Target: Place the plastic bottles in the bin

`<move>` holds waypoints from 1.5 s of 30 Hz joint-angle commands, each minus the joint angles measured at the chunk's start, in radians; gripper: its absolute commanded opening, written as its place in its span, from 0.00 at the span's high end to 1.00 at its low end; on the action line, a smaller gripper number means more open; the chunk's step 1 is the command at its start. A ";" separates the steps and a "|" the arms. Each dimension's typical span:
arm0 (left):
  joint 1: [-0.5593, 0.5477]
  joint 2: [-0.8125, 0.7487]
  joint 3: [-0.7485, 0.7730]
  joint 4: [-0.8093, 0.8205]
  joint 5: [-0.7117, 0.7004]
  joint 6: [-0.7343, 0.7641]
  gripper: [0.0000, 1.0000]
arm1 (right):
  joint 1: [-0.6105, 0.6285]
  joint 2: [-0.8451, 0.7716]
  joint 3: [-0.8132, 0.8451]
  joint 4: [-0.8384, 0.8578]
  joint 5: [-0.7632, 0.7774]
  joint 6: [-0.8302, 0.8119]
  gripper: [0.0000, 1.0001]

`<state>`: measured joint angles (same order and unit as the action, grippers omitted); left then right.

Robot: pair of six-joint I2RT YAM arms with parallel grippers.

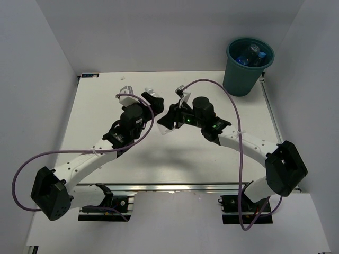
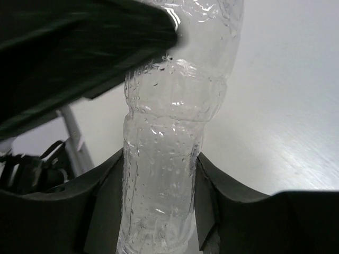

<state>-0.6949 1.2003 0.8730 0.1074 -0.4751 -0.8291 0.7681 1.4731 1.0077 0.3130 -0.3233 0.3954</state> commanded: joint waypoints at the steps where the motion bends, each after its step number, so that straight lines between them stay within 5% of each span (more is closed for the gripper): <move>1: -0.006 -0.050 0.056 -0.033 -0.092 0.033 0.02 | -0.075 -0.017 0.037 -0.021 0.112 -0.012 0.80; 5: 0.084 -0.064 0.127 -0.179 -0.183 0.071 0.02 | -0.266 -0.008 0.089 -0.094 0.074 -0.003 0.81; 12: 0.493 -0.047 0.066 -0.247 -0.060 0.050 0.02 | -0.642 0.139 0.466 -0.144 0.108 -0.133 0.80; 20: 0.629 -0.033 -0.035 -0.189 -0.065 0.059 0.02 | -0.826 0.608 1.110 -0.178 0.158 -0.317 0.69; 24: 0.646 -0.022 -0.062 -0.132 -0.031 0.065 0.02 | -0.848 0.760 1.276 -0.169 0.122 -0.339 0.66; 33: 0.653 0.001 -0.055 -0.160 -0.065 0.071 0.02 | -0.851 0.702 1.095 -0.146 0.115 -0.386 0.44; 37: 0.653 0.002 -0.055 -0.153 -0.050 0.068 0.02 | -0.852 0.679 1.089 -0.167 0.118 -0.389 0.11; 45: 0.653 -0.001 -0.049 -0.179 -0.002 0.062 0.02 | -0.852 0.587 1.102 -0.190 0.185 -0.417 0.11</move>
<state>-0.0475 1.2083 0.8177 -0.0677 -0.5098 -0.7677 -0.0845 2.1628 2.0827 0.0982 -0.1623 0.0017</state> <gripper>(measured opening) 0.983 0.895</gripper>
